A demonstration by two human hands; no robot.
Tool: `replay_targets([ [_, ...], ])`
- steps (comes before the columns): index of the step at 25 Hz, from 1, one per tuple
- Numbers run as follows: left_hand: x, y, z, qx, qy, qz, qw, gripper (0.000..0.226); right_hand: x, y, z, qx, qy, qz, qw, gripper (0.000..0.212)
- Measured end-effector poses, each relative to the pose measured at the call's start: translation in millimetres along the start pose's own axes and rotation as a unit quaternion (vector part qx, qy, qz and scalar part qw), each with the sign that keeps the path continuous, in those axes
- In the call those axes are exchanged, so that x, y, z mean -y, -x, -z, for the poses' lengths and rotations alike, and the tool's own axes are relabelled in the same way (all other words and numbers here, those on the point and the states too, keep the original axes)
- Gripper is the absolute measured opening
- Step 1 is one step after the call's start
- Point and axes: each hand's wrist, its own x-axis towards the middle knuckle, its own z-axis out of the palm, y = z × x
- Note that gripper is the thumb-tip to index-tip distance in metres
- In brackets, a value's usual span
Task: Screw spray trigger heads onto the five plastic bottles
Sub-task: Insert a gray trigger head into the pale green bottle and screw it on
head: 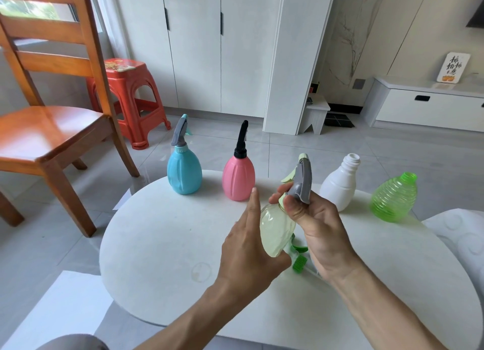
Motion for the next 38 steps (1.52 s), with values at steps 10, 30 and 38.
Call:
replay_targets([
  [10, 13, -24, -5, 0.072, -0.081, -0.030, 0.994, 0.135, 2, -8, 7, -0.056, 0.111, 0.028, 0.992, 0.025],
  [30, 43, -36, -17, 0.084, -0.261, -0.039, 0.961, 0.101, -47, -130, 69, -0.203, 0.390, 0.021, 0.898, 0.033],
  [38, 47, -34, -15, 0.078, -0.258, -0.052, 0.962, 0.096, -49, -128, 66, -0.207, 0.396, 0.017, 0.895, 0.041],
])
